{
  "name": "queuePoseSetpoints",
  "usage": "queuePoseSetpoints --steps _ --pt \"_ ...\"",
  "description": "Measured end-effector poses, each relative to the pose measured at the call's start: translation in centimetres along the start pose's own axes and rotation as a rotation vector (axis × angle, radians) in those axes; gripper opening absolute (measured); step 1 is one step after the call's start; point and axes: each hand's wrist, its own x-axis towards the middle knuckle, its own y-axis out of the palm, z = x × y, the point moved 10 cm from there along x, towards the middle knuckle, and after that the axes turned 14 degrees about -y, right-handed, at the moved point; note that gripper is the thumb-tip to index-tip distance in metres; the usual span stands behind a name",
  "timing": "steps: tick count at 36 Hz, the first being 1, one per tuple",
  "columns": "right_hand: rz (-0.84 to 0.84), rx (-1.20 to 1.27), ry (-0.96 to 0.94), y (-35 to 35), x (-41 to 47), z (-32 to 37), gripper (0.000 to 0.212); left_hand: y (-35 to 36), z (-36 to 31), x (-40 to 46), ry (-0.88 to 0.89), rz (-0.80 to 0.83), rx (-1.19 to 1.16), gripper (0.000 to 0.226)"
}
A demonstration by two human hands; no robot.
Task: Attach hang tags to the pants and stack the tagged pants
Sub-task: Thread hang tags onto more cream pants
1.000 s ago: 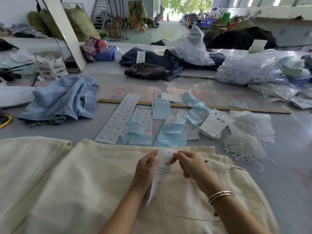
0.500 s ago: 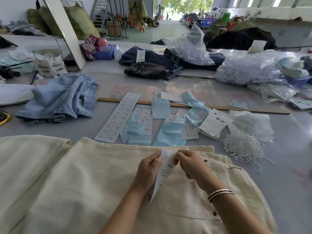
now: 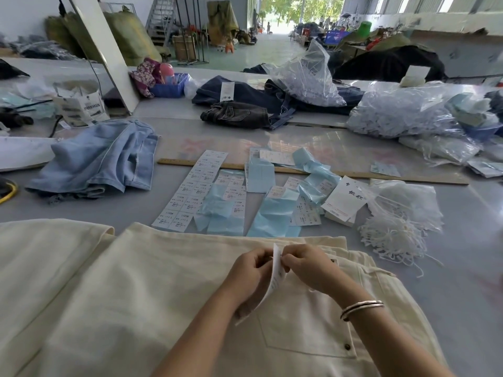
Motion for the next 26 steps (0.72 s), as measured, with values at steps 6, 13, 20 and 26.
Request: queuePoseSetpoints --steps 6,13,20,26 --pt "-0.042 -0.07 -0.036 -0.9 0.0 0.3 0.034 -0.3 -0.6 -0.3 0.057 -0.055 0.04 0.021" --pt "-0.161 0.151 0.004 -2.0 -1.3 -0.8 0.015 -1.2 -2.3 0.1 0.092 -0.14 0.201 0.01" --pt "-0.451 0.324 0.027 -5.1 -3.9 -2.9 0.01 2.0 -6.0 -0.9 0.255 -0.199 0.945 0.012" --pt "-0.453 0.421 -0.079 -4.9 -5.0 -1.5 0.018 3.9 -9.4 -1.6 0.355 -0.228 0.877 0.015"
